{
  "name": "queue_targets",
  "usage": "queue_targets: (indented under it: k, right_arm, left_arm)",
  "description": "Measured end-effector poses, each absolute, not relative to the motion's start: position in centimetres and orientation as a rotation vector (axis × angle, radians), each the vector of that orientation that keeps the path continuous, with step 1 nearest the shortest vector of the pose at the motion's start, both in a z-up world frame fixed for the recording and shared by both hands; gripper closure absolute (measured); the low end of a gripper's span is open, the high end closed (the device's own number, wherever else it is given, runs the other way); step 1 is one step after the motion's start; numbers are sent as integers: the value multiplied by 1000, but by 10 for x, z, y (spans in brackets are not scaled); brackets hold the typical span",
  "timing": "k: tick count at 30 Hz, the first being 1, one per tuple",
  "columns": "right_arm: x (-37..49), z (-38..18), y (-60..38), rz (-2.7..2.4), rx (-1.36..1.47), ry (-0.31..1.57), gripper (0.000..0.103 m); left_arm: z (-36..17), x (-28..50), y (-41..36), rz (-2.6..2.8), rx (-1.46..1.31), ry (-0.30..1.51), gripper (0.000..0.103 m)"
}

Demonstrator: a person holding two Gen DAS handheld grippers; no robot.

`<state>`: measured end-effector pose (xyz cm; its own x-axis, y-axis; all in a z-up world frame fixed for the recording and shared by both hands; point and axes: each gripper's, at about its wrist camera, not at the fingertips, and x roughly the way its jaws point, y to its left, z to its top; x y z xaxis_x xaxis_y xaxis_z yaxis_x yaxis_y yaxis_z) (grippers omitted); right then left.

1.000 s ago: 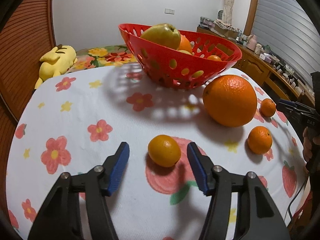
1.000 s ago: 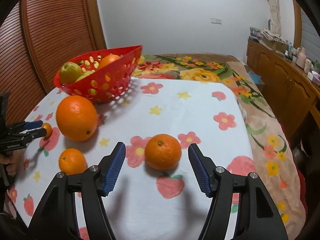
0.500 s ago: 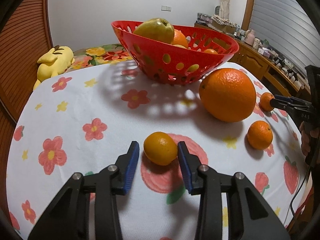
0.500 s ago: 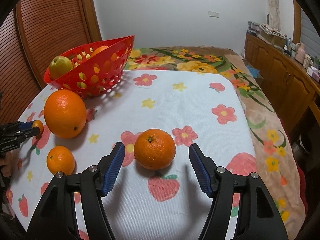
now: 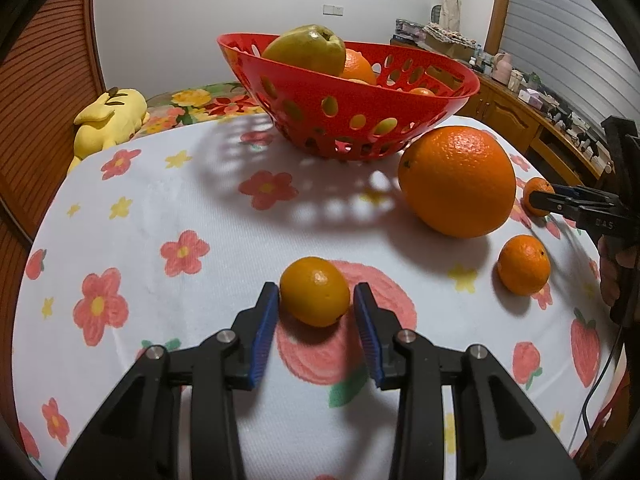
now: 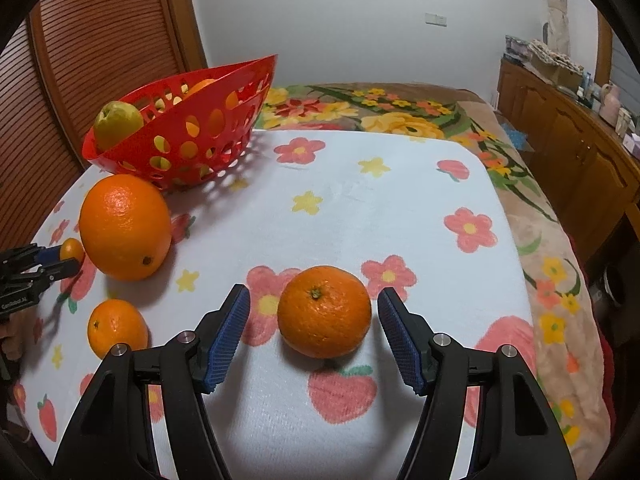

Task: Organize fruits
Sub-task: 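Grasp a tangerine with the left gripper while the right gripper grasps another tangerine, then lift both held tangerines over the red basket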

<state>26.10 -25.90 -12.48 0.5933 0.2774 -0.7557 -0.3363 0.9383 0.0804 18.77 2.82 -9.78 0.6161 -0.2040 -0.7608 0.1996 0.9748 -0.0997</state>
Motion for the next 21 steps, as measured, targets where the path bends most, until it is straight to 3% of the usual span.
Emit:
queue_targets:
  k: [9,21]
  right_arm:
    - [267,-134,-258,329,-91,893,56]
    - [266,-134,-261,347,-75,883,57]
  left_arm:
    - [-95,184,29,-234,-9,854,71]
    - [-86,177,23,-226,-19,812,71]
